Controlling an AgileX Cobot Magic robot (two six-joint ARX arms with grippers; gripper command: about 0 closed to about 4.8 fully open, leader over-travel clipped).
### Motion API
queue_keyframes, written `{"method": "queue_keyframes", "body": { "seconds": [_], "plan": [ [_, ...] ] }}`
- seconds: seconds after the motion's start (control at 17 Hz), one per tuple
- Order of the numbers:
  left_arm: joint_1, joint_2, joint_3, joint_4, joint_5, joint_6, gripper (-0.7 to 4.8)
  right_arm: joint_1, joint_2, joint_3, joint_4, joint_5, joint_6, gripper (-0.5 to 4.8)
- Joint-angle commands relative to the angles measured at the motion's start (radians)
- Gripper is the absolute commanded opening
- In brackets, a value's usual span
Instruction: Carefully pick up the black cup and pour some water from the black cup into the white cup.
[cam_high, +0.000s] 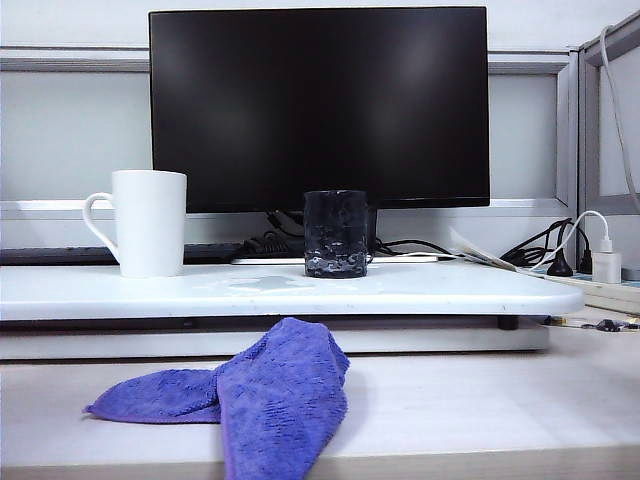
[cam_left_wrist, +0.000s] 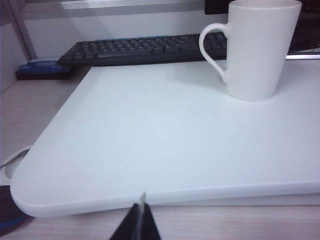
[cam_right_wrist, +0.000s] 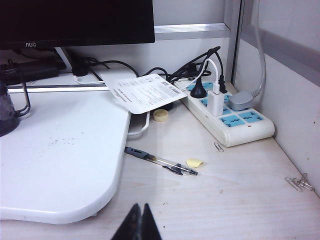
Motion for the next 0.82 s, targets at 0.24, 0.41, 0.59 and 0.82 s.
{"method": "queue_keyframes", "body": {
  "seconds": [0.24, 0.41, 0.59, 0.82],
  "plan": [
    [0.002, 0.000, 0.000, -0.005, 0.005, 0.000, -0.05, 0.001, 0.002, -0.007, 0.005, 0.005, 0.000, -0.03],
    [0.000, 0.000, 0.011, 0.005, 0.006, -0.038, 0.22, 0.002, 0.000, 0.037, 0.026, -0.071, 0.017, 0.08],
    [0.000, 0.000, 0.079, 0.032, 0.053, -0.125, 4.79, 0.002, 0.001, 0.171, 0.030, -0.124, 0.013, 4.05],
    [0.000, 0.003, 0.222, 0.207, 0.145, -0.142, 4.79, 0.001, 0.037, 0.426, 0.032, -0.073, -0.058, 4.66]
  ]
}}
